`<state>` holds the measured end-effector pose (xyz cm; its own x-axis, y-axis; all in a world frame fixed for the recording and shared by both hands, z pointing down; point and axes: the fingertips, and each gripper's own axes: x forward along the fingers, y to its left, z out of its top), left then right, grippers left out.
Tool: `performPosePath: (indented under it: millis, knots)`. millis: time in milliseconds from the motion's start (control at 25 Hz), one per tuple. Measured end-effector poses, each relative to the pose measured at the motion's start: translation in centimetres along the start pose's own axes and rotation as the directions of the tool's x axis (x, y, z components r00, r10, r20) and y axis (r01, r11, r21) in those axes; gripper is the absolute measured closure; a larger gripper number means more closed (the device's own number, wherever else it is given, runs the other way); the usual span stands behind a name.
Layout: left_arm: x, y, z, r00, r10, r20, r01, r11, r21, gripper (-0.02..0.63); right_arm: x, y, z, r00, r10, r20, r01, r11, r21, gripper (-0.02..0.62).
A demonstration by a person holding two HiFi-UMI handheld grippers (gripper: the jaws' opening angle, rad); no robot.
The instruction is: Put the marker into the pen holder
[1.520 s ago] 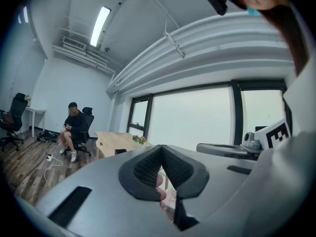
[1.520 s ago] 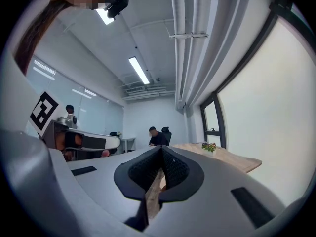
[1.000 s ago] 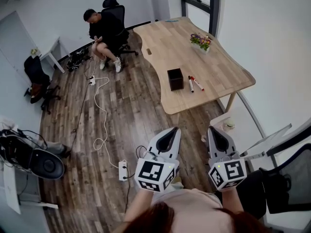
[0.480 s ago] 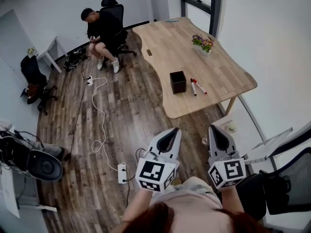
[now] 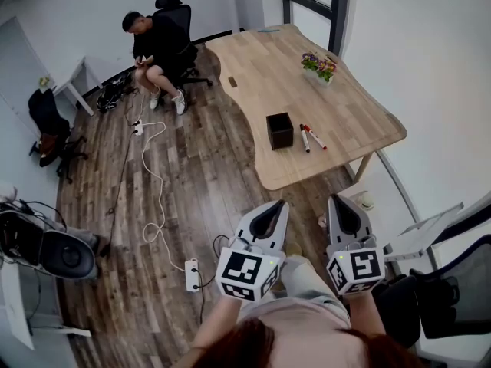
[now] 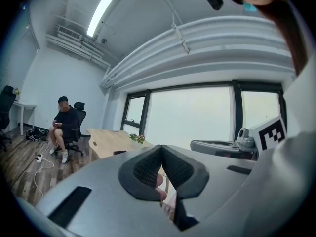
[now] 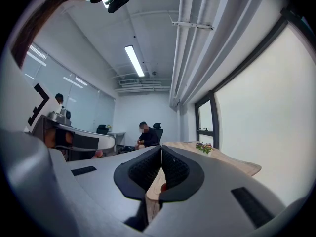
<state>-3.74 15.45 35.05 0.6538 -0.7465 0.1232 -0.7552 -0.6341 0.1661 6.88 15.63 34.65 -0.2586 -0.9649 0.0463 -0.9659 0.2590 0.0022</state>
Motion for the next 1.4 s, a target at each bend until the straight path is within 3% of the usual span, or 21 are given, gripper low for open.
performPosePath:
  millis: [1400]
  knots:
    - [14.9,7.2,0.4,0.996,-0.007,-0.086,0.004,1.000,-0.029,0.606,14.7,-8.3,-3.7,0.991,0.009,-0.133,-0.005,1.000,0.030,0.592]
